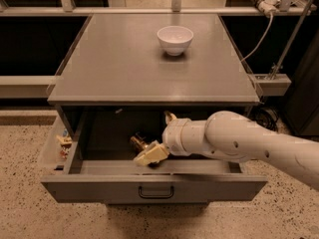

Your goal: Pick orange can from top drawer and place on counter

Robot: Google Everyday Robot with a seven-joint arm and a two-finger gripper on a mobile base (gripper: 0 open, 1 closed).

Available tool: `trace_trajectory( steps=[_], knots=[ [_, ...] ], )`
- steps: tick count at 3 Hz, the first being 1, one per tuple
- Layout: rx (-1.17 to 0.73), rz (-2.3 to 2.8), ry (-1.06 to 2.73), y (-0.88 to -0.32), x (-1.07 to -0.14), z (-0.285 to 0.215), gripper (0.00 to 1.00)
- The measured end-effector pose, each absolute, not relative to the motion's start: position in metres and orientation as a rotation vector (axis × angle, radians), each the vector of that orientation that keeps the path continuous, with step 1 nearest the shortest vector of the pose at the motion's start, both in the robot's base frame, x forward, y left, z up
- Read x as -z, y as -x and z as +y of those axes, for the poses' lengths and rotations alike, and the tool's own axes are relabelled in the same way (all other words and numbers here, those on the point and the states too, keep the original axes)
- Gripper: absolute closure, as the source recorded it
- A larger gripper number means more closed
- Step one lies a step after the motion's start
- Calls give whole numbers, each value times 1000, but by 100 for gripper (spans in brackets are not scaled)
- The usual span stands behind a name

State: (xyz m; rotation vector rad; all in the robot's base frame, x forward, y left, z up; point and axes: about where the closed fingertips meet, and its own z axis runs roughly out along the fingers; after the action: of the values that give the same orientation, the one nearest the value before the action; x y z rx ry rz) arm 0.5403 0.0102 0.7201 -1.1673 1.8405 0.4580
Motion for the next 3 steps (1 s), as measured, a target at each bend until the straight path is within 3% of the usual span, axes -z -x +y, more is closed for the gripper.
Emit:
trace_trajectory(
  steps=[3],
  knots=[
    [-465, 1880, 1147, -572, -669, 32, 0]
  ],
)
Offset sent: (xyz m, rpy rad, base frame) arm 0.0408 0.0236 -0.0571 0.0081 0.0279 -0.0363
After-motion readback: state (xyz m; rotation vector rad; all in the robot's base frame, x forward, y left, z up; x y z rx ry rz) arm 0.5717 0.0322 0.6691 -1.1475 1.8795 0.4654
